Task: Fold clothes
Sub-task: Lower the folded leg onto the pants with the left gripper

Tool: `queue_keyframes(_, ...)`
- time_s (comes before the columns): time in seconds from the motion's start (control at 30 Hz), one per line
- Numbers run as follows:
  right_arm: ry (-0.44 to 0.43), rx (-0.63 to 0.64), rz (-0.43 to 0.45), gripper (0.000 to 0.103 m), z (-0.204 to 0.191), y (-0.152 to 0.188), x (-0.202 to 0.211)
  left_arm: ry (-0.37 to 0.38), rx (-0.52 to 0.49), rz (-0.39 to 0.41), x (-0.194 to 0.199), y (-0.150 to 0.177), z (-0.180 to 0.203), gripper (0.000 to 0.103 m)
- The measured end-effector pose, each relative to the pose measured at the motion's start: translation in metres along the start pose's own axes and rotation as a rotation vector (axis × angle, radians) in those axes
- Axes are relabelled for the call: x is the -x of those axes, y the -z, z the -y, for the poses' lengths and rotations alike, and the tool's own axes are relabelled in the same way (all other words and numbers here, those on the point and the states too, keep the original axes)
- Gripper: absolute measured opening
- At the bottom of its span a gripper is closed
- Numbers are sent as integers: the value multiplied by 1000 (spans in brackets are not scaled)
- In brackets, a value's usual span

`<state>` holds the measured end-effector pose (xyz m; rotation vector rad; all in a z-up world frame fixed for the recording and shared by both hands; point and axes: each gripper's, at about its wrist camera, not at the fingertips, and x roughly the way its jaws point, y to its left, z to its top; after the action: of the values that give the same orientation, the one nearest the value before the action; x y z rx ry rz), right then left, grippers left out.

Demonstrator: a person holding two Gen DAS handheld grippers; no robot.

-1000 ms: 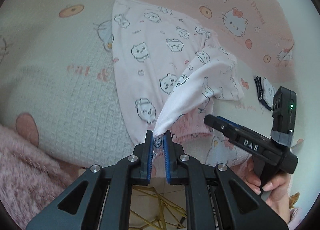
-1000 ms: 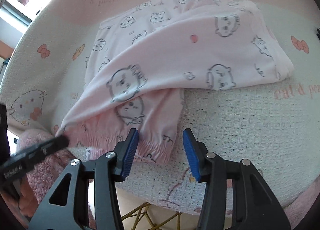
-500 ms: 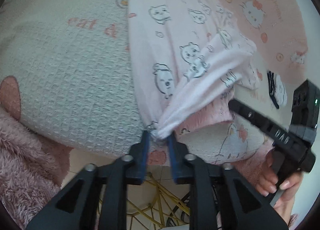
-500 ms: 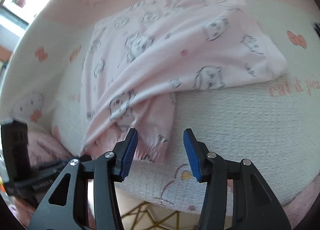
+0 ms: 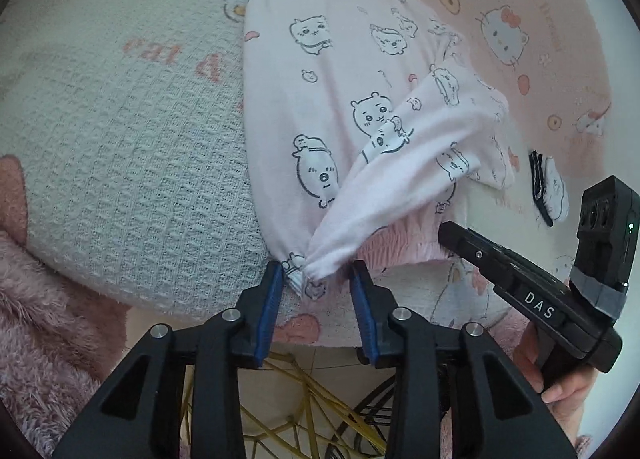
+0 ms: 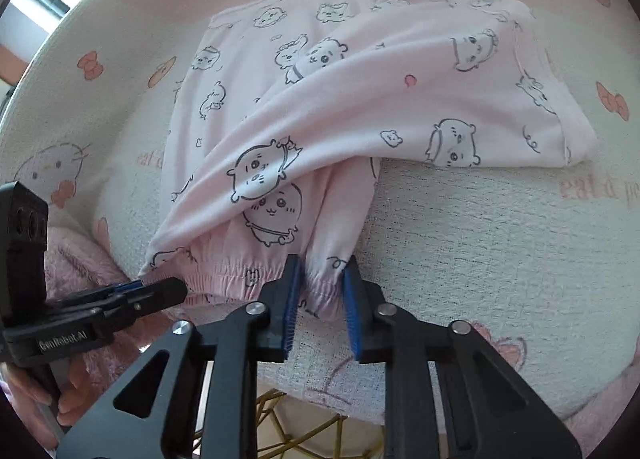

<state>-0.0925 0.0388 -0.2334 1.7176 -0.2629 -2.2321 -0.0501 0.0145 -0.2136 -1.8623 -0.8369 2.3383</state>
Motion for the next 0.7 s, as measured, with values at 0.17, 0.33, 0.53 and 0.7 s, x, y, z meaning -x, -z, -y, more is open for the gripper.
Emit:
queue_keyframes(0.17, -31, -65, -22, 17, 5, -1, -3, -23, -13, -9, -2, 2, 4, 20)
queue_keyframes(0.33, -47, -91, -48, 28, 9, 4, -10, -9, 19, -47, -6, 2, -7, 21)
queue_keyframes(0.53, 55, -28, 22, 34, -4, -3, 3, 18, -25, 69, 24, 5, -1, 22)
queue_keyframes(0.7, 150, 140, 118, 34, -44, -10, 5, -79, -157, 110, 22, 0, 20, 28)
